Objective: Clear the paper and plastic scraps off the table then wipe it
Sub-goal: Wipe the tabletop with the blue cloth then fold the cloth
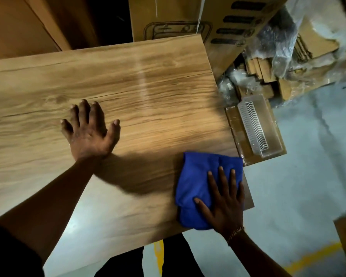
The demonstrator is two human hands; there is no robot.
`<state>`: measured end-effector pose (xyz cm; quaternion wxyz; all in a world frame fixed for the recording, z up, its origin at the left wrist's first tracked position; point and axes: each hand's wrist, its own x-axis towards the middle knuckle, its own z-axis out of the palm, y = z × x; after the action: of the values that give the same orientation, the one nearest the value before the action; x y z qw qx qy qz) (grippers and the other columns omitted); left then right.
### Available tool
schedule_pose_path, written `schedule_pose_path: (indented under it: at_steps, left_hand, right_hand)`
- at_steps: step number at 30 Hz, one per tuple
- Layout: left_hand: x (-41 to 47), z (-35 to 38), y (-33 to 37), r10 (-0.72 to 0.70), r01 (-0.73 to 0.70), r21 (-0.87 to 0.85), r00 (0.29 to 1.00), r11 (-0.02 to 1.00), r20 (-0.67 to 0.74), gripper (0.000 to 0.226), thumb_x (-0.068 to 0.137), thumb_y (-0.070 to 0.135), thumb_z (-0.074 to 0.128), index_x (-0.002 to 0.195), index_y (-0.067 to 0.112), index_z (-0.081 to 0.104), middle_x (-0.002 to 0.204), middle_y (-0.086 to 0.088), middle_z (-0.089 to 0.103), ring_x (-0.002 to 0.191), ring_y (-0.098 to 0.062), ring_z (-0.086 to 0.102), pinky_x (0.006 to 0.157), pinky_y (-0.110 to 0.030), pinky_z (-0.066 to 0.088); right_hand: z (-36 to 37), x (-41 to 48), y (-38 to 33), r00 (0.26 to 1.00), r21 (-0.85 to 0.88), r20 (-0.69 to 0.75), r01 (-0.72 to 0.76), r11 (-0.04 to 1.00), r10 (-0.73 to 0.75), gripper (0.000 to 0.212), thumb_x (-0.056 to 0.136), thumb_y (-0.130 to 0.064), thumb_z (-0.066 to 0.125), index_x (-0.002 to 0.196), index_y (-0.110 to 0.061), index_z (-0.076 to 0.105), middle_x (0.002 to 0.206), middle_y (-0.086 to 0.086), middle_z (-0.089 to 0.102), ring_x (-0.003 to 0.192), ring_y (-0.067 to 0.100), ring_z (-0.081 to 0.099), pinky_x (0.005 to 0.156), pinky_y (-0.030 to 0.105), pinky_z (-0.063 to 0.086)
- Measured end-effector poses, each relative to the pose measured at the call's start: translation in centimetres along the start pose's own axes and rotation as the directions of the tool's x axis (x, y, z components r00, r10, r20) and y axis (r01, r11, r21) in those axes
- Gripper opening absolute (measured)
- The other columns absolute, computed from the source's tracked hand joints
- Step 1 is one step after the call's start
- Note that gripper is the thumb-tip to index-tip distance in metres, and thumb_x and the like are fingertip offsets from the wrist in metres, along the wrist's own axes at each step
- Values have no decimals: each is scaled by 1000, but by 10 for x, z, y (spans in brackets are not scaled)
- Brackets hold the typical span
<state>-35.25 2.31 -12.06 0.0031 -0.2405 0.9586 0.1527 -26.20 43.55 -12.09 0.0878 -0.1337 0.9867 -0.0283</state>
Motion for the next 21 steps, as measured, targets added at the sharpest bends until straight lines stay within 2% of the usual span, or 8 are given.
schedule_pose_path:
  at_steps: [4,7,11,15,19,21]
  left_hand:
    - [2,-1,3,-19,19,4,1000,1000,-4,83,93,72,35,158,21,32,170,-14,22,158,-37,14,122,-66,9]
    - [3,-2,4,-35,35,8,999,999,-13,83,91,72,37,157,21,34,170,-13,24,158,-36,15,122,-63,11]
    - [5,-2,4,-50,50,14,999,999,-5,84,90,73,38,157,22,34,170,-11,24,158,-34,15,122,-61,13]
    - [7,-1,2,-69,68,39,998,997,7,85,89,72,40,158,23,33,171,-9,22,159,-33,14,121,-61,14]
    - [7,1,1,-93,91,57,995,994,30,86,89,74,40,160,24,32,172,-7,20,160,-31,11,122,-60,12]
    - [7,1,1,-98,96,59,995,994,33,88,89,74,39,160,24,32,172,-7,20,160,-30,11,123,-59,12]
  right_hand:
    - [1,-3,6,1000,-12,19,21,1000,-21,89,88,-77,42,158,-22,35,170,9,18,157,40,11,115,68,25]
    - [-6,34,6,1000,-5,21,7,1000,-7,91,87,-78,40,159,-24,32,171,9,17,157,40,11,117,67,24]
    - [-18,127,7,999,3,-10,-39,999,39,91,88,-79,36,162,-26,25,171,9,14,157,40,10,117,63,26]
    - [-29,222,4,999,2,-43,-5,1000,5,89,90,-83,30,160,-27,29,169,10,20,153,42,22,115,58,33]
    - [-34,307,-14,992,-7,-115,46,999,-47,85,93,-80,30,159,-25,32,167,14,26,143,49,36,105,59,45]
    - [-36,348,-29,994,10,-109,16,1000,-15,86,91,-81,31,159,-28,29,169,13,22,146,50,31,108,60,39]
